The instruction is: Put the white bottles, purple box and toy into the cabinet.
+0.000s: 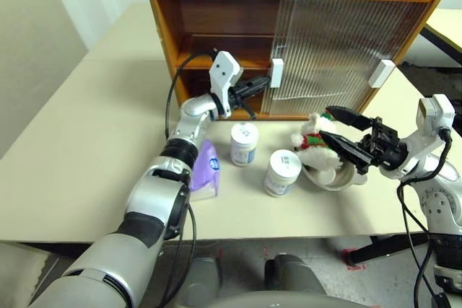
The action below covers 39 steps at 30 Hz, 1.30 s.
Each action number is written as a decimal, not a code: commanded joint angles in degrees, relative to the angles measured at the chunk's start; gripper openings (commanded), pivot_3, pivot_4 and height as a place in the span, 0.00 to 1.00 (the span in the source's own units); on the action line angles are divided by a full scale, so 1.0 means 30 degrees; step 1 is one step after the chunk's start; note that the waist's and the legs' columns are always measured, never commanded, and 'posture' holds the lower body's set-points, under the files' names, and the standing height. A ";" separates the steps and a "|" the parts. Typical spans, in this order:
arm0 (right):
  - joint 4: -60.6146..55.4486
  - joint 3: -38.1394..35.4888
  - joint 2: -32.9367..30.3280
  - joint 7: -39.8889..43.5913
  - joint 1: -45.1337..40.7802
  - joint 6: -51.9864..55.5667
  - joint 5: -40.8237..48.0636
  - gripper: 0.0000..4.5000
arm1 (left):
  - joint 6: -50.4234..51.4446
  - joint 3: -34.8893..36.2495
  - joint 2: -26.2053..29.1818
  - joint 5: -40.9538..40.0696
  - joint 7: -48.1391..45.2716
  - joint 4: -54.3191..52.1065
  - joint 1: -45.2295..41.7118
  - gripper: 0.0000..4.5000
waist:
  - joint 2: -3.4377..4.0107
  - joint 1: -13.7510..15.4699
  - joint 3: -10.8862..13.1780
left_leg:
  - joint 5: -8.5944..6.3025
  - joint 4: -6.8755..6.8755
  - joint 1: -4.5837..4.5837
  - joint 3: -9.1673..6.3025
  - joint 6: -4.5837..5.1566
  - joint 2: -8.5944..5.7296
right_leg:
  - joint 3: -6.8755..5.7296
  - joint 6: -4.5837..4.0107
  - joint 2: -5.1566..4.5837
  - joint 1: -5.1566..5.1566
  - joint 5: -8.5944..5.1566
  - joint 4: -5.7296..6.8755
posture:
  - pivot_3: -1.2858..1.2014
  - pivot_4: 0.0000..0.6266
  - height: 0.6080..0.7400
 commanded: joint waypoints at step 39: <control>0.2659 0.1292 -0.0189 0.1687 -0.1668 -0.1398 -0.1242 1.00 | 3.1898 0.8343 1.1487 -1.2619 0.5741 -2.2293 1.7313 0.99 | 0.0081 -0.0790 0.0143 | -0.0050 -0.0051 0.0330 -0.0044 -0.0179 0.0064 | -0.0035 -0.0176 -0.0110 0.0015 -0.0345 0.0539 | 0.56 0.00 1.00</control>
